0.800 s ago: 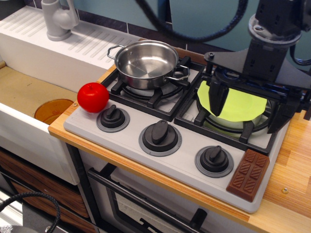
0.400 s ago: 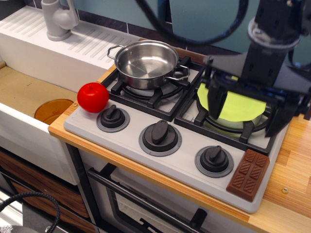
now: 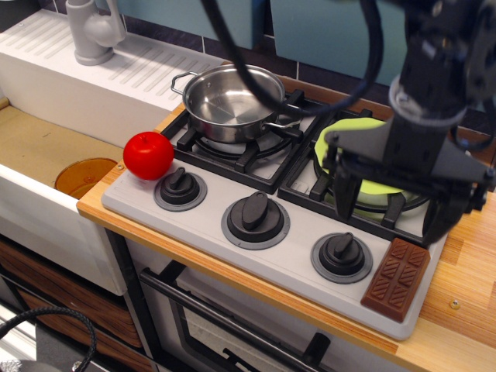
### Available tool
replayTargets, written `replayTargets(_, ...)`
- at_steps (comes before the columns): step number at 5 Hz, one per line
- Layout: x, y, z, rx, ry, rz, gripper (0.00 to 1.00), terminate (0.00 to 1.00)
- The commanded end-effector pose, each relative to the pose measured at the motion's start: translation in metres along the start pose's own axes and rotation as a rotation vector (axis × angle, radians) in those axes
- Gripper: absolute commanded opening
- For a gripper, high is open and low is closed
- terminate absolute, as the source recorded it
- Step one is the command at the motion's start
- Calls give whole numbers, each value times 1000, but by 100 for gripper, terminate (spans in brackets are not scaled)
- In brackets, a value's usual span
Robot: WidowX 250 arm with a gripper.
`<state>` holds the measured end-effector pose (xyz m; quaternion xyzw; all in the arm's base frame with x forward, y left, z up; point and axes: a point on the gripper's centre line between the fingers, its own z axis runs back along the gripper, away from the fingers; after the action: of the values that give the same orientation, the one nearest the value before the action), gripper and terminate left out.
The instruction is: Put chocolate on plate and apple in pot or pan on stove
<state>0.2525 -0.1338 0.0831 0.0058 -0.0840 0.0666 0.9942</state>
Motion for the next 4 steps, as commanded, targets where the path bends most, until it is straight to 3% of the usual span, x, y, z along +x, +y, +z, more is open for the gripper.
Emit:
replayTargets(1,0,-16,-14,-14,-66,8,100,0)
replayTargets(4,-1,-23,-35,-16,-107,-2,100,0)
